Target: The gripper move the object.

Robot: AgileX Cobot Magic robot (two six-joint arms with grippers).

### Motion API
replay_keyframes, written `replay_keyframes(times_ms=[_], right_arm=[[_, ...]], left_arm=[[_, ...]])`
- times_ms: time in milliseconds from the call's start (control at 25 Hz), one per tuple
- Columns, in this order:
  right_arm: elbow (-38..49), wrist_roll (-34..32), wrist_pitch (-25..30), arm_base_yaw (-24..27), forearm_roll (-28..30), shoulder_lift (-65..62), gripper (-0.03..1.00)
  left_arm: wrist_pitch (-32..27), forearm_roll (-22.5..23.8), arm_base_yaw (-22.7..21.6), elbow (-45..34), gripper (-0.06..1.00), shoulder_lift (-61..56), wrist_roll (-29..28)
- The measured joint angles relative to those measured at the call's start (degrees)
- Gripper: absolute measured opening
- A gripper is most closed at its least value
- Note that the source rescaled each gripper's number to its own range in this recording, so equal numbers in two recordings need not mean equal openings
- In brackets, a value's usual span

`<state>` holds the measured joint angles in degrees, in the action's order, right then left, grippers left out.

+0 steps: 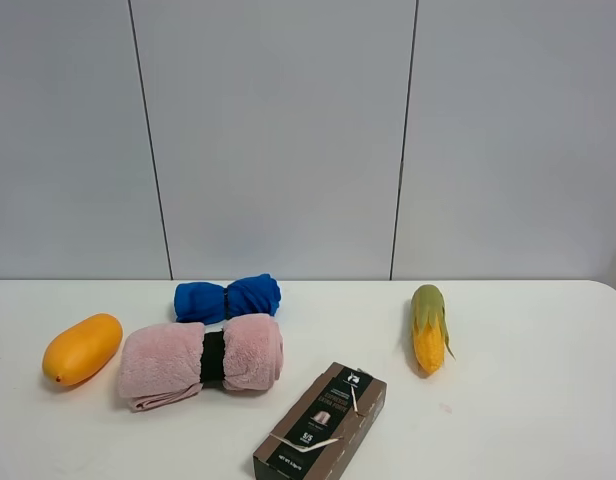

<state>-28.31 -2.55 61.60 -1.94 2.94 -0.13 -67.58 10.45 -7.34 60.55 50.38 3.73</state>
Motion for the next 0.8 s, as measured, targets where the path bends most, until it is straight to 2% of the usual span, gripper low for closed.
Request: replay_keyframes(times_ms=[200,560,800], right_arm=[[0.0,0.0,0.0,0.0,0.0,0.0,1.0],[0.0,0.0,0.0,0.0,0.0,0.0,1.0],[0.0,0.0,0.0,0.0,0.0,0.0,1.0]], left_arm=[[-1.5,-1.2,-0.1,-5.9,0.99,-12.0,-2.0],[0.0,-9.4,-0.1,-28.1,0.99,-33.6,-2.9],[1.9,-10.4,-0.1,-29.2,0.99,-43.7,-2.8]])
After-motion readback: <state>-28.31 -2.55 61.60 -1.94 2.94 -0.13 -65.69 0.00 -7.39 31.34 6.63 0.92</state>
